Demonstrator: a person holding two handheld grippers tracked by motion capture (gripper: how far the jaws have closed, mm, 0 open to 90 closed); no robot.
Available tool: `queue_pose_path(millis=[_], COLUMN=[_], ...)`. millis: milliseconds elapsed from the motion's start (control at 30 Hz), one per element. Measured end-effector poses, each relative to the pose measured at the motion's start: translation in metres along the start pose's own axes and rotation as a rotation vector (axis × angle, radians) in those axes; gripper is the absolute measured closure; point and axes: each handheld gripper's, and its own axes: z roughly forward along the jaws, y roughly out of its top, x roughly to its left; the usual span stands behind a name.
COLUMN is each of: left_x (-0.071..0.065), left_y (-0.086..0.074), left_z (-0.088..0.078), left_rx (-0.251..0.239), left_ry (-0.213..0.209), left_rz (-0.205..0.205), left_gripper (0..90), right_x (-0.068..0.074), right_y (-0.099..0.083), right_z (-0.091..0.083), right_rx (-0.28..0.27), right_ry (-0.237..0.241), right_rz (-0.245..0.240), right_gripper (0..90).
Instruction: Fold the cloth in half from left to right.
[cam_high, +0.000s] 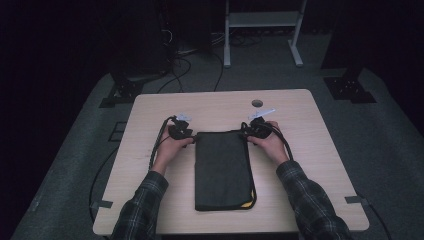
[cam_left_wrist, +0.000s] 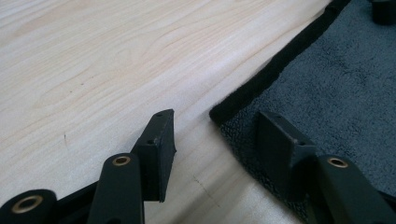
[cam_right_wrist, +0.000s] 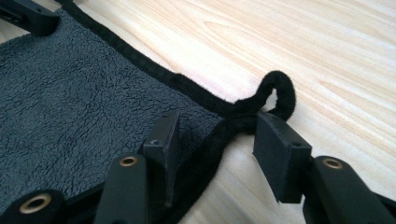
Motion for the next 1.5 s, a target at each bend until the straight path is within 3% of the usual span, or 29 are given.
queue_pose_path(millis=[167,400,567,833,967,1200,1300,1500], left_x=[-0.001,-0.004,-0.006,-0.004,-0.002,-0.004,-0.008,-0.018], left_y=[0.003,0.006,0.007,0.011,0.024,0.054,0.053,0.039], left_z=[0.001,0.001,0.001,-0.001,-0.010,-0.038,-0.046,-0.057], left_rx=[0.021,0.040,0.049,0.041,-0.007,-0.064,-0.085,-0.089], left_ry=[-0.011,-0.060,-0.077,-0.062,-0.041,0.004,-0.018,-0.058], left_rz=[0.036,0.014,-0.032,-0.054,-0.031,0.047,0.066,0.085], left_gripper=[51.0,71.3,83.3,86.4,86.4,86.4,86.4,86.4], right_x=[0.003,0.006,0.006,0.005,0.001,-0.002,-0.001,0.010], right_y=[-0.003,-0.004,-0.001,0.004,0.015,0.041,0.043,0.028], right_z=[0.000,-0.002,-0.002,-0.002,-0.007,-0.029,-0.038,-0.048], right_rx=[-0.012,-0.004,0.020,0.032,0.002,-0.082,-0.103,-0.124], right_ry=[-0.001,0.019,0.046,0.031,0.019,0.005,0.017,0.048], right_rz=[-0.028,-0.017,0.007,0.021,0.022,0.018,0.011,-0.014], right_gripper=[56.5,69.8,79.9,83.1,83.3,83.3,83.3,83.3])
